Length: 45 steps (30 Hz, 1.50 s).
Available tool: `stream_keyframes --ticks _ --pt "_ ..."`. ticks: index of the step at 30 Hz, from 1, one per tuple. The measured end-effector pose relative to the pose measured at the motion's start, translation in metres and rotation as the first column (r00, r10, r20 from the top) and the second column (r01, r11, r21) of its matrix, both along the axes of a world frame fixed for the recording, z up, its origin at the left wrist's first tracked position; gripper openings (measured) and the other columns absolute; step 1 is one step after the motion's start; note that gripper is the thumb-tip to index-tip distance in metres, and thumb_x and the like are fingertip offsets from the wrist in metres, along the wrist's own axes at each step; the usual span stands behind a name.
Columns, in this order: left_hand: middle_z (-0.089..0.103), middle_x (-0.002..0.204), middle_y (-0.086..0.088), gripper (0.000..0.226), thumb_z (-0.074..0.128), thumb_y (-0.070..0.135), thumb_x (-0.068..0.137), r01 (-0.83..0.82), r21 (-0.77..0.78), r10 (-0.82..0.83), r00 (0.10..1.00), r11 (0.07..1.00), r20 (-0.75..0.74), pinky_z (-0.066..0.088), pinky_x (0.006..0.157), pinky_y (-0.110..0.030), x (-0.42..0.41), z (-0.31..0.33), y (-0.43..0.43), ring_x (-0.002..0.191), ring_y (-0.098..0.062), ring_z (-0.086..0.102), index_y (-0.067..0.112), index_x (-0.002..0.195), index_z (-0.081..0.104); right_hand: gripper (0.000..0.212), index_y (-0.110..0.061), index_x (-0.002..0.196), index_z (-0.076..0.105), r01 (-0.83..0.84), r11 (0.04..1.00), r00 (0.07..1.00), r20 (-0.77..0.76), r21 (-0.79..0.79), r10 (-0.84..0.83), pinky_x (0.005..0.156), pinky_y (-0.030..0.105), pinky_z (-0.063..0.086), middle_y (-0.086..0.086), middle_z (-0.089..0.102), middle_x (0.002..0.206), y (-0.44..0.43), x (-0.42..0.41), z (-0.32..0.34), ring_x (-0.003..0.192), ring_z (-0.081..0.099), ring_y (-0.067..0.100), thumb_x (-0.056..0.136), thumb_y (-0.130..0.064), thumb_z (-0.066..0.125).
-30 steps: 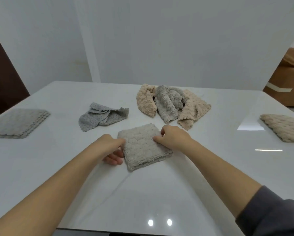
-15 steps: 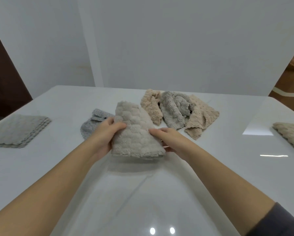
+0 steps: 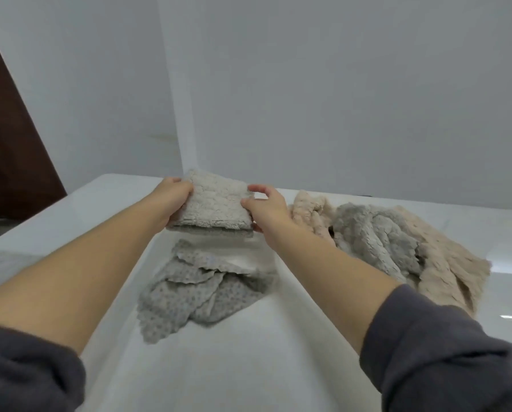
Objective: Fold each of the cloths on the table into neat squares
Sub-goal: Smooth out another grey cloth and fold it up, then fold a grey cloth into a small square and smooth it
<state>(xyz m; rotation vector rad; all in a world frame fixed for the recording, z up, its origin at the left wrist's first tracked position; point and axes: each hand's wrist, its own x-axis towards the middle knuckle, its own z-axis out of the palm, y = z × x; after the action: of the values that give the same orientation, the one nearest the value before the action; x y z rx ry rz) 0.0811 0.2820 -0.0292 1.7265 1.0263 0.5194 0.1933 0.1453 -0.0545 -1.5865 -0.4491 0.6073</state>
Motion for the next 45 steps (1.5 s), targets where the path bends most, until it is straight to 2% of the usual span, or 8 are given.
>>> stream_keyframes --ticks 3,9,11,15,19,24,30,45 --pt "0.056 0.126 -0.022 0.046 0.045 0.013 0.091 -0.065 0.085 0.067 0.998 0.994 -0.023 0.035 0.057 -0.025 0.027 -0.018 0.045 0.074 -0.025 0.054 0.012 0.138 0.043 0.022 -0.021 0.104 0.067 0.025 0.999 0.990 0.139 -0.026 -0.021 0.082 0.039 0.056 0.003 0.064 0.100 0.048 0.019 -0.016 0.081 0.062 0.022 0.090 -0.007 0.057" --pt "0.055 0.130 -0.016 0.045 0.044 0.019 0.098 -0.057 0.375 0.132 0.975 0.925 -0.177 0.045 0.076 -0.033 0.050 -0.054 0.099 0.100 -0.030 0.056 0.024 0.143 0.039 0.035 -0.009 0.119 0.065 -0.016 0.981 0.933 0.351 -0.192 0.084 0.091 0.036 0.053 0.006 0.063 0.119 0.103 0.042 -0.035 0.106 0.061 0.025 0.088 -0.006 0.051" --pt "0.048 0.138 -0.014 0.040 0.032 0.029 0.101 0.057 0.559 0.244 0.860 0.827 -0.448 0.033 0.106 -0.048 0.051 -0.070 0.101 0.123 -0.034 0.046 0.022 0.138 0.046 0.032 -0.009 0.118 0.063 0.050 0.898 0.794 0.562 -0.437 0.230 0.095 0.034 0.047 0.009 0.056 0.126 0.109 0.040 -0.039 0.118 0.052 0.027 0.088 -0.012 0.051" --pt "0.027 0.157 -0.004 0.049 0.016 0.034 0.103 0.273 0.694 0.148 0.863 0.666 -0.482 0.007 0.114 -0.060 0.053 -0.083 0.092 0.146 -0.022 0.018 0.019 0.145 0.038 0.045 -0.014 0.139 0.046 0.142 0.839 0.380 0.811 -0.526 0.444 0.110 0.049 0.022 0.003 0.029 0.154 0.110 0.034 -0.042 0.141 0.024 0.027 0.097 -0.031 0.037" --pt "0.011 0.163 0.006 0.054 0.011 0.040 0.104 0.440 0.579 0.031 0.778 0.686 -0.628 0.011 0.117 -0.056 0.054 -0.082 0.094 0.149 -0.017 0.010 0.020 0.154 0.021 0.056 -0.015 0.154 0.019 0.024 0.660 0.429 0.604 -0.751 0.672 0.115 0.063 0.004 -0.001 0.007 0.164 0.109 0.039 -0.055 0.150 0.002 0.028 0.104 -0.038 0.018" --pt "0.019 0.160 0.003 0.052 0.013 0.040 0.104 0.410 0.641 0.085 0.798 0.649 -0.596 0.014 0.115 -0.058 0.055 -0.083 0.092 0.148 -0.018 0.012 0.019 0.150 0.027 0.057 -0.015 0.154 0.017 0.037 0.683 0.416 0.633 -0.730 0.653 0.115 0.063 0.004 -0.001 0.005 0.164 0.110 0.041 -0.057 0.150 -0.001 0.027 0.104 -0.041 0.017" --pt "-0.007 0.164 0.000 0.060 0.013 0.041 0.103 0.344 0.655 0.116 0.825 0.673 -0.552 0.001 0.119 -0.054 0.047 -0.073 0.076 0.150 -0.016 -0.005 0.016 0.156 0.002 0.063 -0.017 0.156 0.008 0.007 0.743 0.450 0.666 -0.669 0.595 0.117 0.059 0.000 -0.001 -0.001 0.164 0.081 0.040 -0.050 0.151 -0.006 0.024 0.103 -0.049 0.018" --pt "0.043 0.143 0.004 0.041 0.044 0.031 0.097 0.507 0.693 -0.302 0.862 0.512 -0.407 0.018 0.117 -0.046 0.023 -0.053 -0.179 0.136 -0.017 0.033 0.022 0.137 0.044 0.050 -0.019 0.151 0.027 0.260 0.737 0.363 0.770 -0.624 0.524 0.119 0.048 0.003 -0.003 0.011 0.163 -0.192 0.012 0.010 0.151 0.003 0.019 0.103 -0.034 0.031"
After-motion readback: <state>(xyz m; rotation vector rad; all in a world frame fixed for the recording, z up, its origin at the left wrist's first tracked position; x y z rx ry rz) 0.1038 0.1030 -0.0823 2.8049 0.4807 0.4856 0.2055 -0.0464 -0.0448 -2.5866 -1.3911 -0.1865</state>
